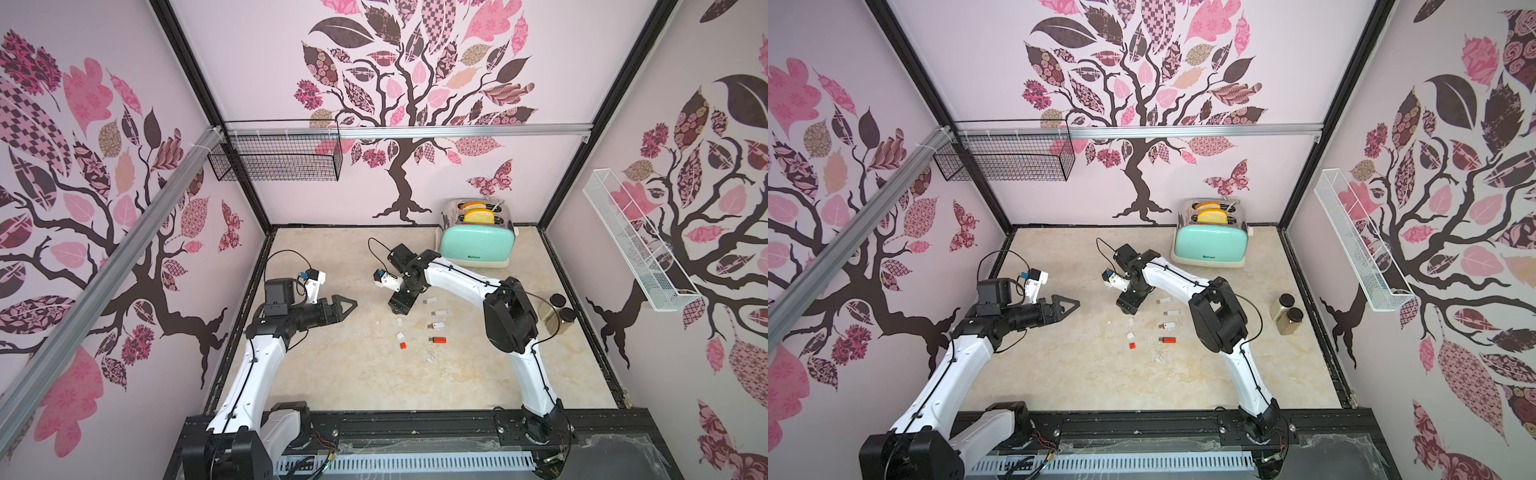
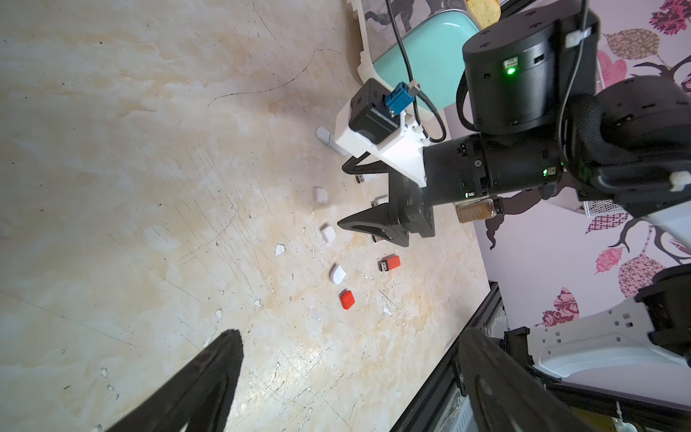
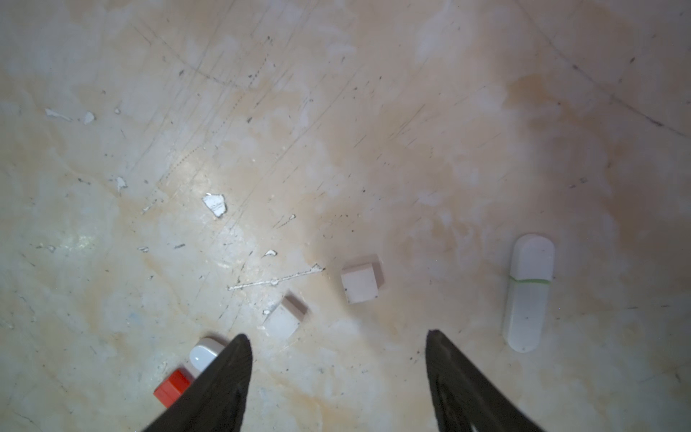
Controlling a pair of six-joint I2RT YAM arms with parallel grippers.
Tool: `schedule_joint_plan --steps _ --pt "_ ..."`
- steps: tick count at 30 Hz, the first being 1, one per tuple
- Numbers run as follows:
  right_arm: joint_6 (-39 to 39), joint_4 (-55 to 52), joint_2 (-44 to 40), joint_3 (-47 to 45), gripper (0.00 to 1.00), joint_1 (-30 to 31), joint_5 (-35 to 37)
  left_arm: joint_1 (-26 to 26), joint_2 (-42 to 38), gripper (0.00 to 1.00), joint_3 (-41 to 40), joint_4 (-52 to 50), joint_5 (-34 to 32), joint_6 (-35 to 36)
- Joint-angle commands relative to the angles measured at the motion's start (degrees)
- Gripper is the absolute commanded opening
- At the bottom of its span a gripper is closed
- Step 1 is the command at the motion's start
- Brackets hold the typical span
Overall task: Close the usb drive cover
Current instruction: Pick up the cover from the center of the board.
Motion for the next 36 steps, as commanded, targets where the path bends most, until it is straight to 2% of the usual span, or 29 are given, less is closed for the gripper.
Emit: schedule_joint_plan --steps 1,8,13,16,23,28,32,36 --pt "4.6 -3.0 0.4 2.3 0.74 -0.3 -2.5 0.4 -0.8 0.95 0.7 0.2 0.2 0.9" --pt "7.2 -8.9 2.0 5.2 0.67 -0.3 -0.1 0.5 -0.2 0.95 0.5 0.6 0.2 0.9" --pt "7.8 -13.1 3.4 8.2 0.65 0.9 8.5 0.7 0.7 0.95 1.4 0.0 -0.4 0.9" --pt "7.8 -13.8 5.6 10.5 0.64 1.2 10.4 0.8 1.0 0.95 0.4 1.4 0.6 0.6" --pt "7.4 -13.2 8.3 13.4 0.56 1.1 8.9 1.0 0.7 0.95 0.3 1.4 0.7 0.4" --pt "7.6 -12.2 8.9 13.0 0.53 1.6 6.0 1.2 0.3 0.95 0.1 1.3 0.6 0.8" --pt "7.7 -12.4 9.6 12.9 0.51 1.7 6.0 1.2 0.7 0.95 1.3 0.1 -0.3 0.9" --pt "7.2 -11.5 10.8 13.0 0.48 1.8 6.1 1.2 0.9 0.95 0.2 2.0 1.5 -0.3"
